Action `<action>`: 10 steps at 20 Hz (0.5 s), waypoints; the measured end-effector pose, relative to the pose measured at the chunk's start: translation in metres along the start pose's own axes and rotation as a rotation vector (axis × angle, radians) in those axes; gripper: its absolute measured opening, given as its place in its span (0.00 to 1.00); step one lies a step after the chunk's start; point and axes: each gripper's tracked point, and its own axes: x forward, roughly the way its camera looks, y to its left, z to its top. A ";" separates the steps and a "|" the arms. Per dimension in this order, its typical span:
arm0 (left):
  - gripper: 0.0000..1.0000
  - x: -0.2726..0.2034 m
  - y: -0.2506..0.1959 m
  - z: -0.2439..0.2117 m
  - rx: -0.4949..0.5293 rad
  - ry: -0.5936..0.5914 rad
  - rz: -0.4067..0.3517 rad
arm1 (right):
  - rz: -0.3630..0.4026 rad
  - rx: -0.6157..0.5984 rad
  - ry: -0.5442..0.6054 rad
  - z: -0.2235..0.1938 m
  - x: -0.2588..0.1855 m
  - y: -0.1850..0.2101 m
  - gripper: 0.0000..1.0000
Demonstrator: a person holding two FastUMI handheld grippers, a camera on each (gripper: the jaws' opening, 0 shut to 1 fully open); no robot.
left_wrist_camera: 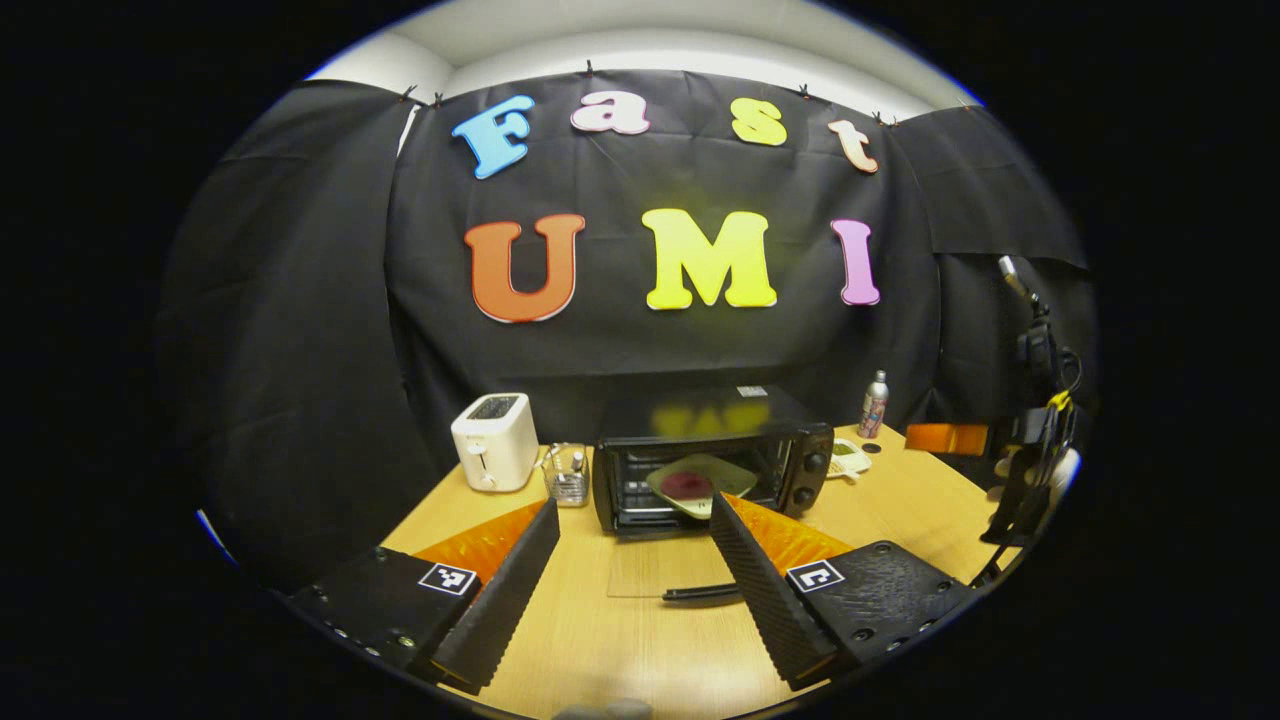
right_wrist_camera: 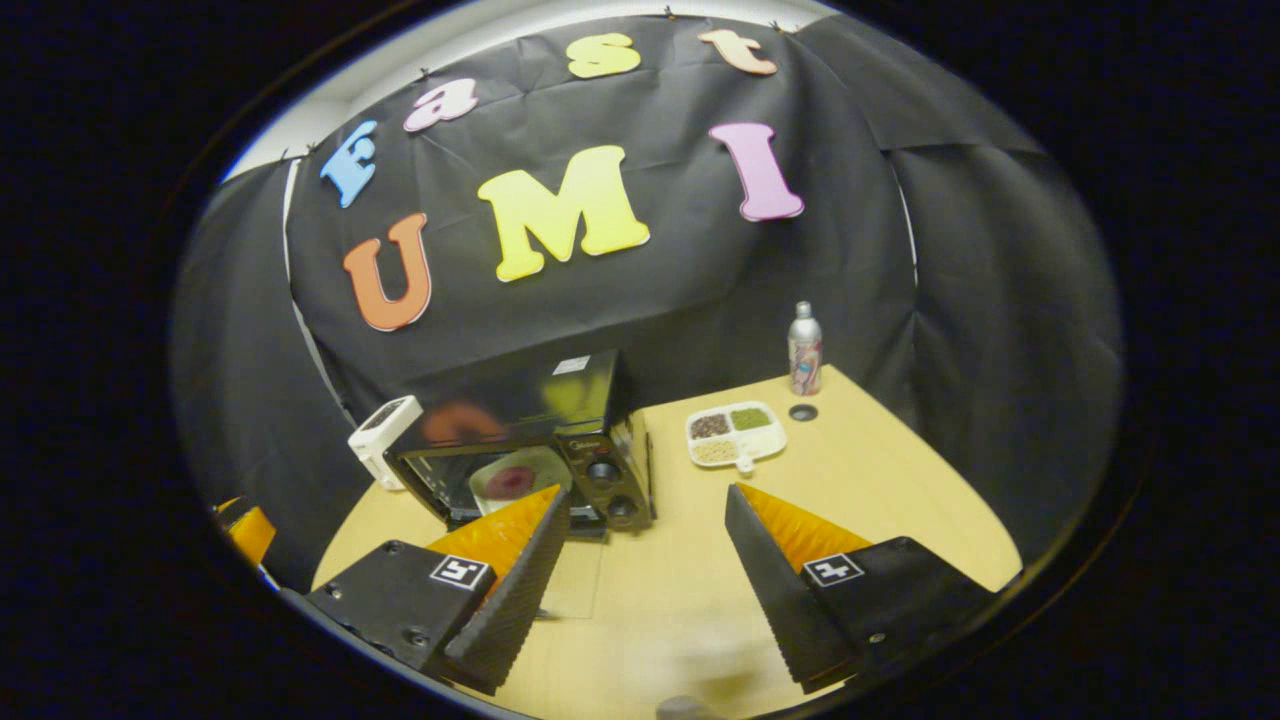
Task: Open the electric oven with the left hand, put the food in, and close the electric oven.
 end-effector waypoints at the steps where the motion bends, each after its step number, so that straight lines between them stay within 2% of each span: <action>1: 0.97 0.000 -0.004 -0.010 -0.004 0.012 -0.011 | -0.017 -0.028 -0.012 0.004 -0.012 -0.008 0.95; 2: 0.97 0.002 -0.008 -0.020 -0.007 0.027 -0.022 | -0.038 -0.052 -0.024 0.007 -0.024 -0.016 0.95; 3: 0.97 0.004 -0.014 -0.032 -0.004 0.048 -0.027 | -0.049 -0.066 -0.030 0.009 -0.034 -0.023 0.99; 4: 0.97 0.005 -0.019 -0.042 -0.007 0.065 -0.034 | -0.058 -0.078 -0.032 0.011 -0.045 -0.030 0.96; 6: 0.97 0.011 -0.028 -0.060 -0.007 0.092 -0.035 | -0.081 -0.114 -0.040 0.016 -0.063 -0.043 0.96; 7: 0.97 0.014 -0.033 -0.071 -0.001 0.105 -0.037 | -0.090 -0.126 -0.045 0.019 -0.069 -0.049 0.99; 8: 0.97 0.015 -0.038 -0.086 0.003 0.122 -0.037 | -0.089 -0.141 -0.052 0.022 -0.077 -0.051 0.96; 9: 0.96 0.018 -0.043 -0.100 0.009 0.148 -0.037 | -0.088 -0.154 -0.058 0.026 -0.082 -0.053 0.99; 10: 0.97 0.023 -0.047 -0.114 0.007 0.170 -0.035 | -0.086 -0.164 -0.058 0.029 -0.087 -0.056 0.96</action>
